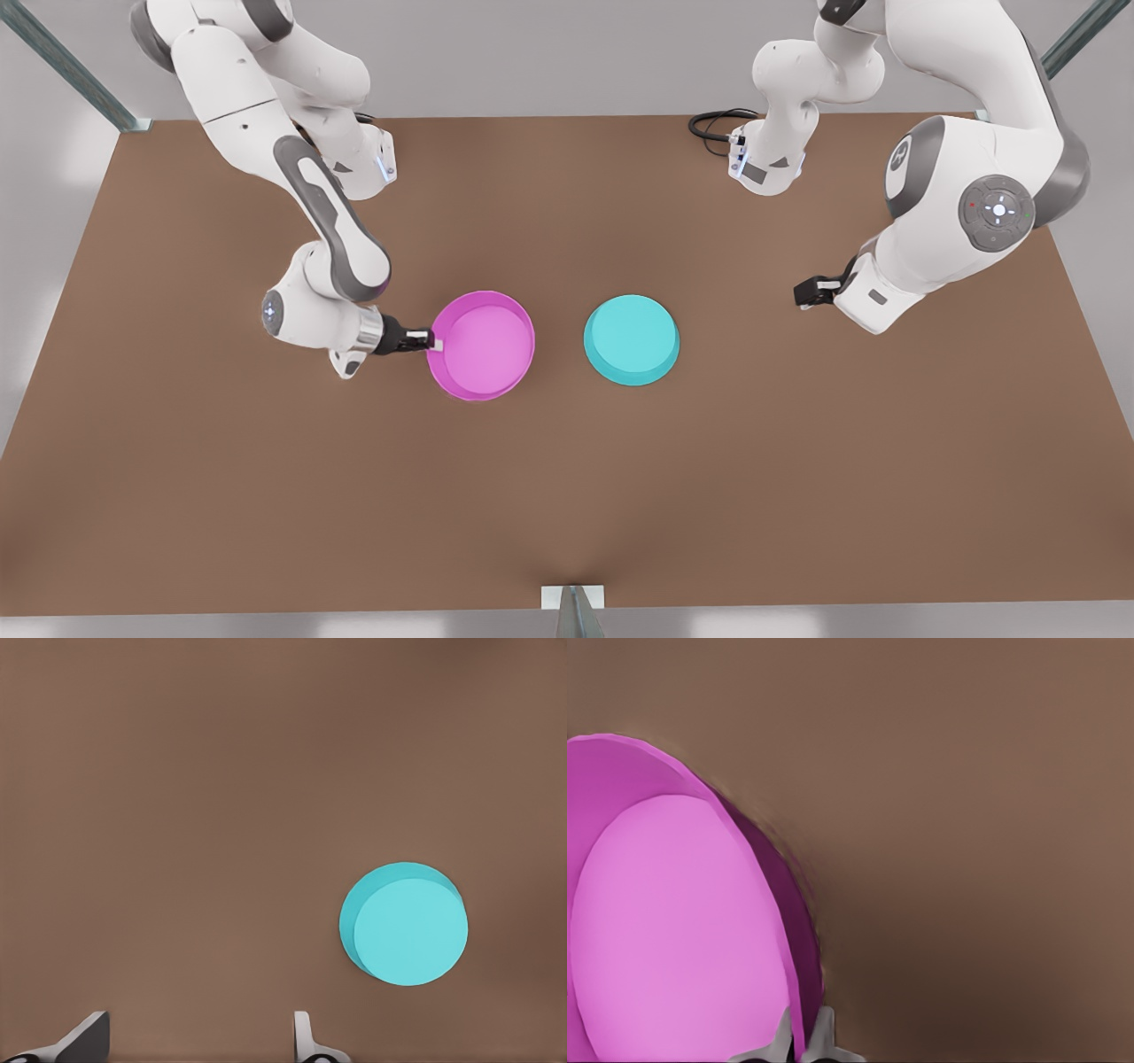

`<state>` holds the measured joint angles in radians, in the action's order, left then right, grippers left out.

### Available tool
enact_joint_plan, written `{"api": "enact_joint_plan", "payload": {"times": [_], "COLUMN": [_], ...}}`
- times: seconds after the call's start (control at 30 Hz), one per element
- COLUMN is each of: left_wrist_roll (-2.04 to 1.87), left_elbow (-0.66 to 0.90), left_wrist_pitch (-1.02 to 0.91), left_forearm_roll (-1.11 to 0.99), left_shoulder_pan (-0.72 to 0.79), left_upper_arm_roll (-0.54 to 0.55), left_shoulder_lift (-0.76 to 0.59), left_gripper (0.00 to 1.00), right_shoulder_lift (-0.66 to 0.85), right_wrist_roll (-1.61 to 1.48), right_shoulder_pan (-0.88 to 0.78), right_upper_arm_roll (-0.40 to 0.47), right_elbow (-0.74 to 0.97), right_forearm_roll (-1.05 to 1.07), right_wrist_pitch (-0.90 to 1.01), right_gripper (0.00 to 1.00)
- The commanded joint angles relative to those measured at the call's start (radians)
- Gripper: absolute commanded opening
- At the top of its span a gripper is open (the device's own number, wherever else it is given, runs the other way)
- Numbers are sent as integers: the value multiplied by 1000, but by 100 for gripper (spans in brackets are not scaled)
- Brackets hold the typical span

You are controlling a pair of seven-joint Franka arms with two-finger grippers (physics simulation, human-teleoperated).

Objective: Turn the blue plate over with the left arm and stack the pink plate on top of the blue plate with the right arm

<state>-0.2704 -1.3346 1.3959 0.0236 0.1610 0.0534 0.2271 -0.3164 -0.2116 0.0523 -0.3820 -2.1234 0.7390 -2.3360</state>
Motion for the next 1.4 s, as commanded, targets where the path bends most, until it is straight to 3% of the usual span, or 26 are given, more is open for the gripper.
{"api": "enact_joint_plan", "payload": {"times": [0.0, 0.07, 0.17, 0.23, 0.3, 0.4, 0.6, 1.13, 1.17, 1.2, 1.37], "left_wrist_roll": [0, 0, 0, -1, -1, 0, -1, 4, 4, 2, -1], "left_elbow": [0, 0, 0, 0, 0, 0, 0, 11, 11, 12, 12], "left_wrist_pitch": [0, 0, 2, 0, 0, 0, 0, 6, 6, 5, 5], "left_forearm_roll": [-1, -1, -1, -1, -1, -1, -1, 4, 2, 2, 2], "left_shoulder_pan": [0, -1, 0, 3, 3, 2, 2, 5, 6, 5, 3], "left_upper_arm_roll": [0, -1, -1, -1, -1, -1, -1, 2, 2, 2, 2], "left_shoulder_lift": [0, 0, 1, 3, 3, 1, 1, 3, 3, 3, 3], "left_gripper": [100, 100, 100, 100, 100, 100, 100, 100, 100, 100, 100], "right_shoulder_lift": [2, 3, -12, -30, -53, -79, -204, -411, -411, -417, -414], "right_wrist_roll": [14, 31, 34, 38, 58, 86, 215, 416, 414, 414, 416], "right_shoulder_pan": [-40, -198, -543, -701, -818, -887, -1206, -1352, -1353, -1353, -1353], "right_upper_arm_roll": [31, 141, 429, 555, 647, 684, 928, 983, 983, 983, 985], "right_elbow": [5, 8, 40, 57, 77, 114, 241, 454, 454, 458, 465], "right_forearm_roll": [5, 71, 191, 260, 316, 358, 445, 451, 451, 451, 448], "right_wrist_pitch": [-3, -14, -12, -12, -12, -12, 7, 23, 23, 23, 27], "right_gripper": [21, 21, 21, 21, 21, 21, 21, 21, 38, 100, 100]}}
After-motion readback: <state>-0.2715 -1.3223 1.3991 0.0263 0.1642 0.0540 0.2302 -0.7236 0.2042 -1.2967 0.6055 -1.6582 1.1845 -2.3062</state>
